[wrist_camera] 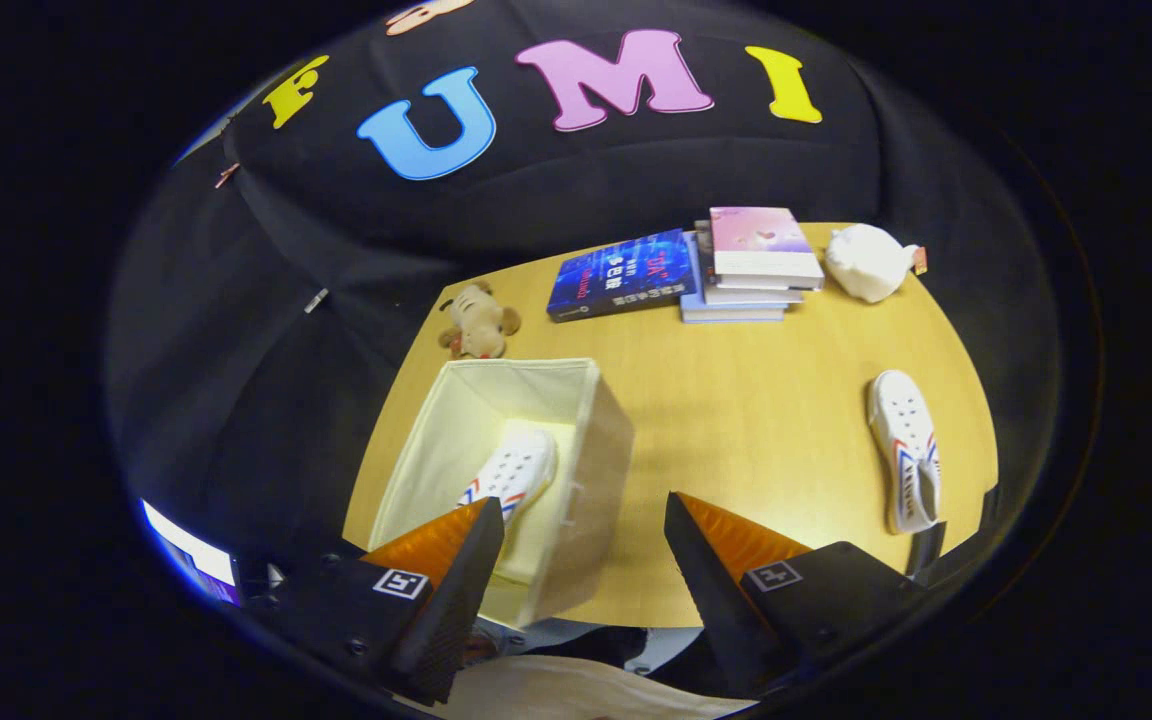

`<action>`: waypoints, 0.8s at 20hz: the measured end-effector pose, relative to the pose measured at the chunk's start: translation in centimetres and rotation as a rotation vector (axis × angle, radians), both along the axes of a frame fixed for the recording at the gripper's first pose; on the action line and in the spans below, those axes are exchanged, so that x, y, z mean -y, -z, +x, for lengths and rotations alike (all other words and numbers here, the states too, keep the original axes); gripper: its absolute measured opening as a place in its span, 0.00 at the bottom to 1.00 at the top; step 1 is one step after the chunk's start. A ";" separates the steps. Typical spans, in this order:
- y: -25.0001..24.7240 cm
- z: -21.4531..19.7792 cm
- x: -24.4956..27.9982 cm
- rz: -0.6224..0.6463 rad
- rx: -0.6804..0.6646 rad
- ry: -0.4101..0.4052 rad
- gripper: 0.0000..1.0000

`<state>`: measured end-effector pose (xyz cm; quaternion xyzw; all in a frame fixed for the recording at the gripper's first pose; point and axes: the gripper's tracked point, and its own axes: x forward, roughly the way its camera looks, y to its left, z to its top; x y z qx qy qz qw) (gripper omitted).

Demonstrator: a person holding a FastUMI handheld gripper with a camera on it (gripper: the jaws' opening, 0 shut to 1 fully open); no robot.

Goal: Open the storage box then place both shoes into the box .Put the left shoe in first, then the right shoe, with the right side of both shoes facing outward in a uniform manner.

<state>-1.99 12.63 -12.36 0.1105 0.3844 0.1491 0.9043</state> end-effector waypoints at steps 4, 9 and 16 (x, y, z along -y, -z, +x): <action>1.6 0.2 8.5 -0.059 -0.004 0.050 0.99; 4.6 1.6 19.0 -0.109 -0.019 0.107 0.99; 12.0 4.1 29.5 -0.197 -0.097 0.111 0.99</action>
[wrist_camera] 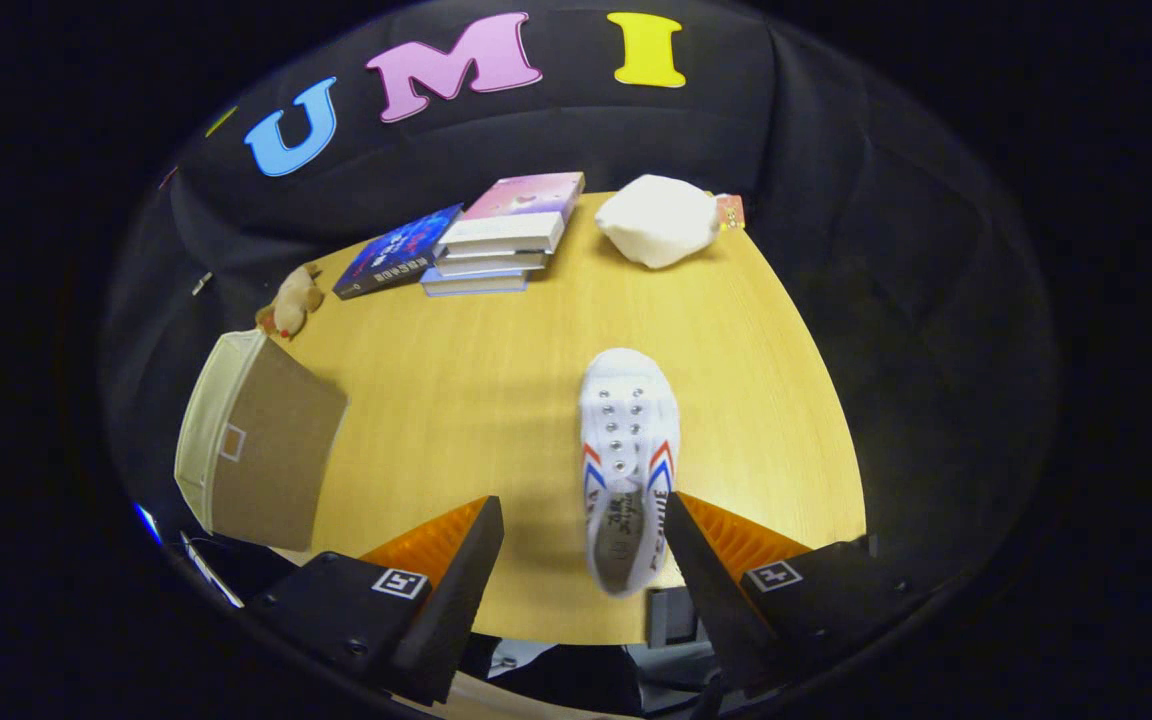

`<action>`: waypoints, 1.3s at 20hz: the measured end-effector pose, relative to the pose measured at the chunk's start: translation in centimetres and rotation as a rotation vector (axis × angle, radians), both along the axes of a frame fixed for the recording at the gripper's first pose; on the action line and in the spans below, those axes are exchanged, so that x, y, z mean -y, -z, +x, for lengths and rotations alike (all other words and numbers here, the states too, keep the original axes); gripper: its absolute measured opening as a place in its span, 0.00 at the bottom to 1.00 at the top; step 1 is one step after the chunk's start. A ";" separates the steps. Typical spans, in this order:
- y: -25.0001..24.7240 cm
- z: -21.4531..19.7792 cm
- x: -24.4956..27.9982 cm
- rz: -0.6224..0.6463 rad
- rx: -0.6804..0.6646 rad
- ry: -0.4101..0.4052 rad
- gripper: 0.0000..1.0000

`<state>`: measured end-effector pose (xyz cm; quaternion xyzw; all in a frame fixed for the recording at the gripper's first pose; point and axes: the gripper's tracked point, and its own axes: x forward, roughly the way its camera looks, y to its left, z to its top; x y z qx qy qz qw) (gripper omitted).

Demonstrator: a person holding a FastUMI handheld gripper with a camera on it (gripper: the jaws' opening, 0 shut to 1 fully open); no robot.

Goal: Open the storage box then place both shoes into the box .Put the left shoe in first, then the right shoe, with the right side of both shoes facing outward in a uniform manner.

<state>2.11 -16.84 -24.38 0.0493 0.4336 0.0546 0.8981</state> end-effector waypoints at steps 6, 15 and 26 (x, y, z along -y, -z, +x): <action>5.3 1.7 5.2 -0.040 -0.084 0.002 0.99; 9.2 3.4 4.1 -0.006 -0.175 -0.026 0.92; 9.2 3.5 3.3 0.103 -0.232 0.068 0.23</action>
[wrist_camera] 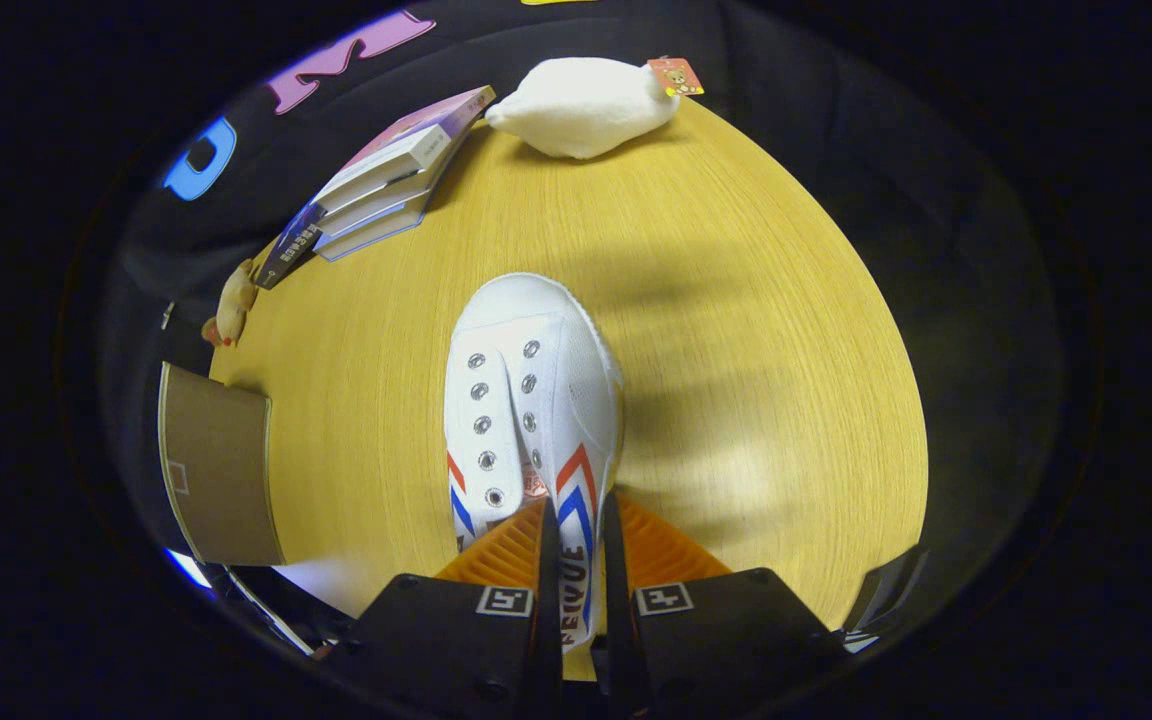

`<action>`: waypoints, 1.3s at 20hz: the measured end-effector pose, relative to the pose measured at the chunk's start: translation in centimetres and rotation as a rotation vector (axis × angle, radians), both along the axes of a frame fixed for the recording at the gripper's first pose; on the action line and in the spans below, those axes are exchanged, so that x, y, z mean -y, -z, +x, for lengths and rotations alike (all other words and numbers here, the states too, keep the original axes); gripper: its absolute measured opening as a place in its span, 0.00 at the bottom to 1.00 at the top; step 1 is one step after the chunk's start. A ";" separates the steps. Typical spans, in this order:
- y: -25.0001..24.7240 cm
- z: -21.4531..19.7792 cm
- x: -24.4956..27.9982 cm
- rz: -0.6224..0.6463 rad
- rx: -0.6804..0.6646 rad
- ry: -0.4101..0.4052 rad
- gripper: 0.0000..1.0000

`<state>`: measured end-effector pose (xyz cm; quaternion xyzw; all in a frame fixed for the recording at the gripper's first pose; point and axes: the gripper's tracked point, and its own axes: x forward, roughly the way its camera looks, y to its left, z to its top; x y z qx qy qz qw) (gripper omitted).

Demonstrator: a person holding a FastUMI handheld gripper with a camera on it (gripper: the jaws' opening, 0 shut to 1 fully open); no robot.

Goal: Open the storage box then place both shoes into the box .Put the left shoe in first, then the right shoe, with the right side of both shoes facing outward in a uniform manner.

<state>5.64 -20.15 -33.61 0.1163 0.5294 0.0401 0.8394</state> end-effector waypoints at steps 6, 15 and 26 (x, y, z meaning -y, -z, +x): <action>-1.0 0.0 0.1 0.021 0.002 0.053 0.08; -10.6 -1.1 -5.7 0.118 0.088 0.126 0.07; -21.2 -4.2 -23.7 0.278 0.159 0.057 0.07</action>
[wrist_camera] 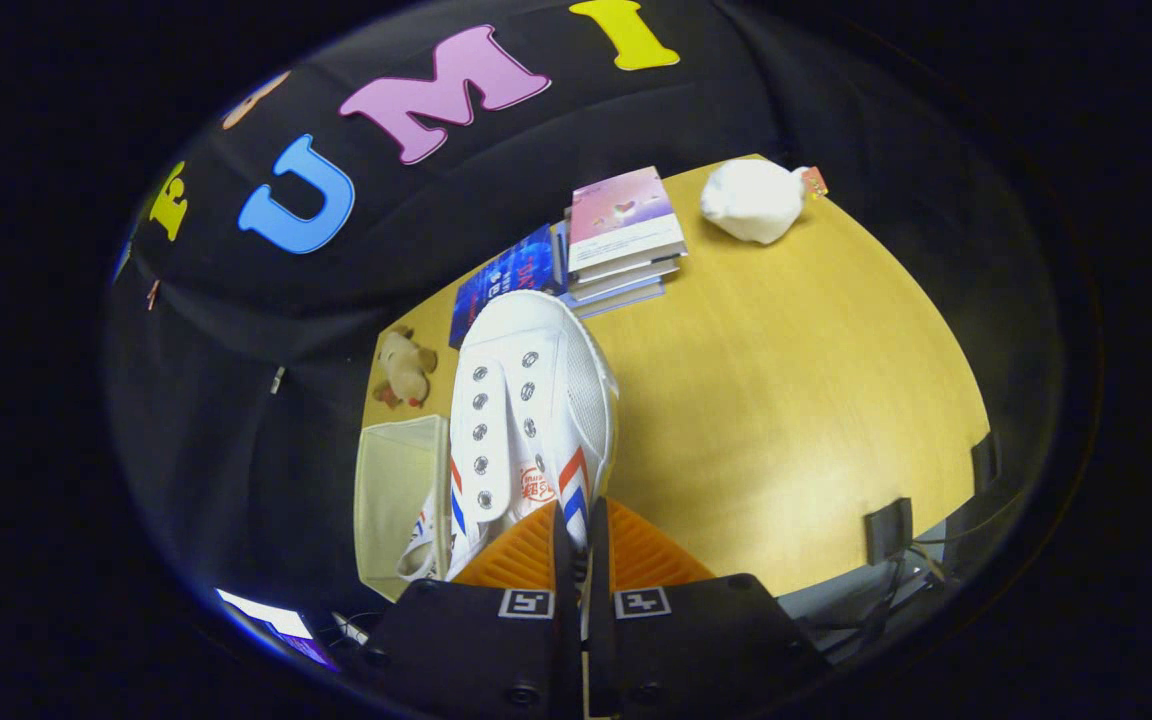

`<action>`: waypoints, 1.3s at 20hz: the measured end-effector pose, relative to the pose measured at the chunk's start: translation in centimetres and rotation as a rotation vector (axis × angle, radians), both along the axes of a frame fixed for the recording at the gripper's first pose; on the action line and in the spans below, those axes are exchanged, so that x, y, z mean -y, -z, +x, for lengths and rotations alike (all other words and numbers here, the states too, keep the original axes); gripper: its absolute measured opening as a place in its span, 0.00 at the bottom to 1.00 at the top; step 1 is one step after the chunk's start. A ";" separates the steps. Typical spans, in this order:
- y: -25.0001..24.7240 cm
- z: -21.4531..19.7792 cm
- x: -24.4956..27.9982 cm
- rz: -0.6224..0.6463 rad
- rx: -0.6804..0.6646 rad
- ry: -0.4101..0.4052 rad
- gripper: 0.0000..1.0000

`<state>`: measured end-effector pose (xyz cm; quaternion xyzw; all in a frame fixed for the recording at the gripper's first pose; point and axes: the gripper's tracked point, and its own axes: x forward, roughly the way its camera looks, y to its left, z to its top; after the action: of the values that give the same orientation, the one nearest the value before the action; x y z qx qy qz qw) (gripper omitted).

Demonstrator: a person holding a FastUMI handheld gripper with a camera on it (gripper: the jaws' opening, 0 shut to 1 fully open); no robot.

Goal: Open the storage box then place both shoes into the box .Put the left shoe in first, then the right shoe, with the right side of both shoes facing outward in a uniform manner.

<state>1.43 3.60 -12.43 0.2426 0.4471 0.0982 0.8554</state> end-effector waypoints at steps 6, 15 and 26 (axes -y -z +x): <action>-1.8 -2.1 -9.2 0.091 -0.014 -0.034 0.07; 1.6 -3.0 -17.9 0.097 -0.109 -0.062 0.07; 6.6 -3.0 -20.2 -0.005 -0.209 -0.050 0.11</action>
<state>-1.53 23.78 -18.99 0.2382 0.5402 0.0927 0.8018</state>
